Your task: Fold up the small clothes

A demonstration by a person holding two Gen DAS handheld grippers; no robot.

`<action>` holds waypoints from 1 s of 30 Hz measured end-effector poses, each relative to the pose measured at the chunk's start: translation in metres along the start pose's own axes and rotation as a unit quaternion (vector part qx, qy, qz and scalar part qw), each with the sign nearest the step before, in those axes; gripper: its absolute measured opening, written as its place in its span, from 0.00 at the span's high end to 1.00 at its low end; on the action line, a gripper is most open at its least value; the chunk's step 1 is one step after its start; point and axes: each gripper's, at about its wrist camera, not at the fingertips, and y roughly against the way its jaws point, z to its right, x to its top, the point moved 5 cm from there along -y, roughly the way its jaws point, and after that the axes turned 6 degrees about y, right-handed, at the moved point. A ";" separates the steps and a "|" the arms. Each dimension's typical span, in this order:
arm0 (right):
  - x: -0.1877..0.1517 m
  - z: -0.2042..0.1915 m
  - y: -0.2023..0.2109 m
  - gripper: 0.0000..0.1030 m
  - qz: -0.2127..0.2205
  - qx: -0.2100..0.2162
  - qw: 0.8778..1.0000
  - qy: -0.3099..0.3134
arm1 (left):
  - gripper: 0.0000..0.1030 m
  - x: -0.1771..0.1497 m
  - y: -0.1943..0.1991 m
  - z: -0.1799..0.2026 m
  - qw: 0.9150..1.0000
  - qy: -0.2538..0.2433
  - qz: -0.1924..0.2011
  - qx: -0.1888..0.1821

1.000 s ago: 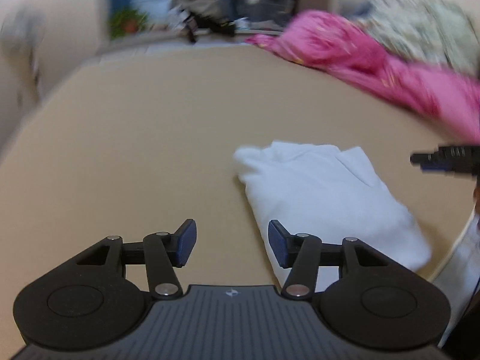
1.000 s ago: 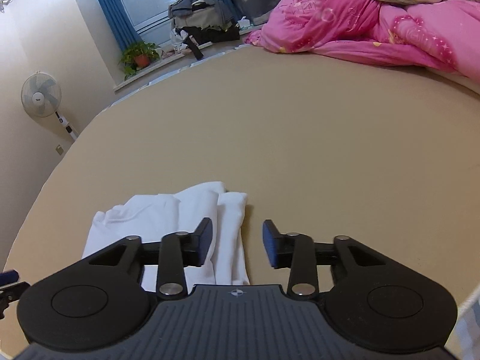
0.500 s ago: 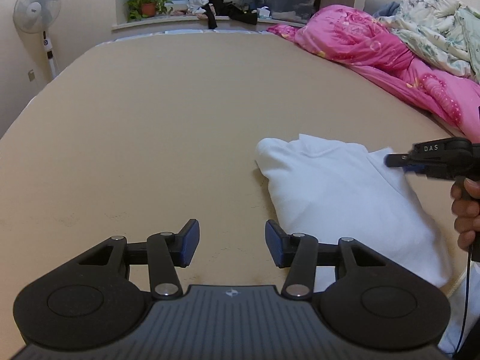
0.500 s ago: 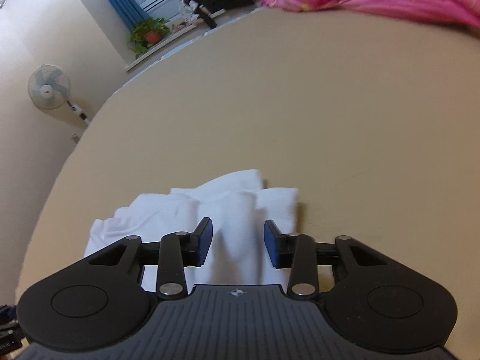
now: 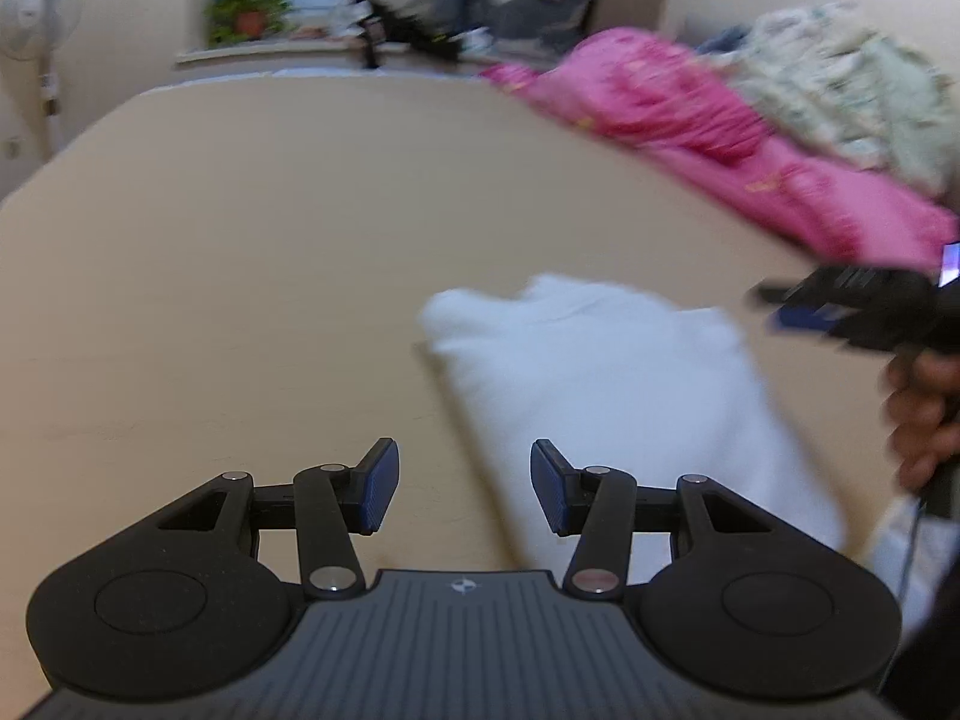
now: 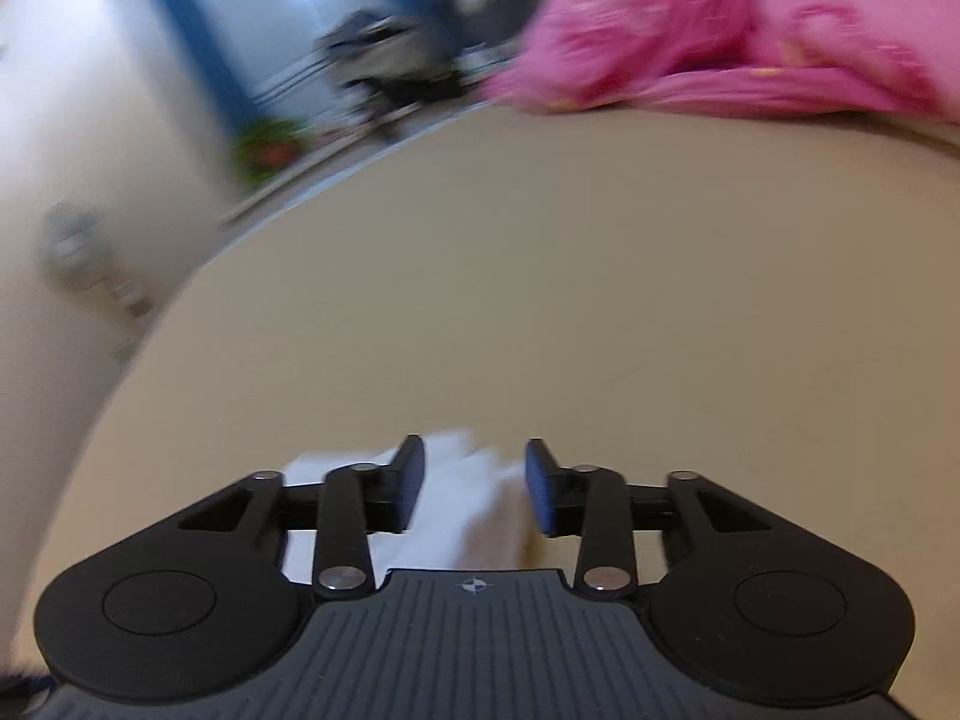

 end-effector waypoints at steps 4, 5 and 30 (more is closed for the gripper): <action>-0.035 -0.014 0.000 0.59 -0.095 0.039 0.992 0.073 | 0.52 -0.018 -0.013 0.026 0.997 -0.051 -0.033 -0.040; -0.045 -0.014 -0.002 0.59 -0.114 0.022 0.988 0.100 | 0.59 -0.029 -0.023 0.031 0.995 -0.080 -0.059 -0.025; -0.059 0.000 -0.034 0.65 -0.147 0.054 0.987 -0.032 | 0.64 0.010 -0.109 -0.004 0.983 0.138 -0.100 -0.073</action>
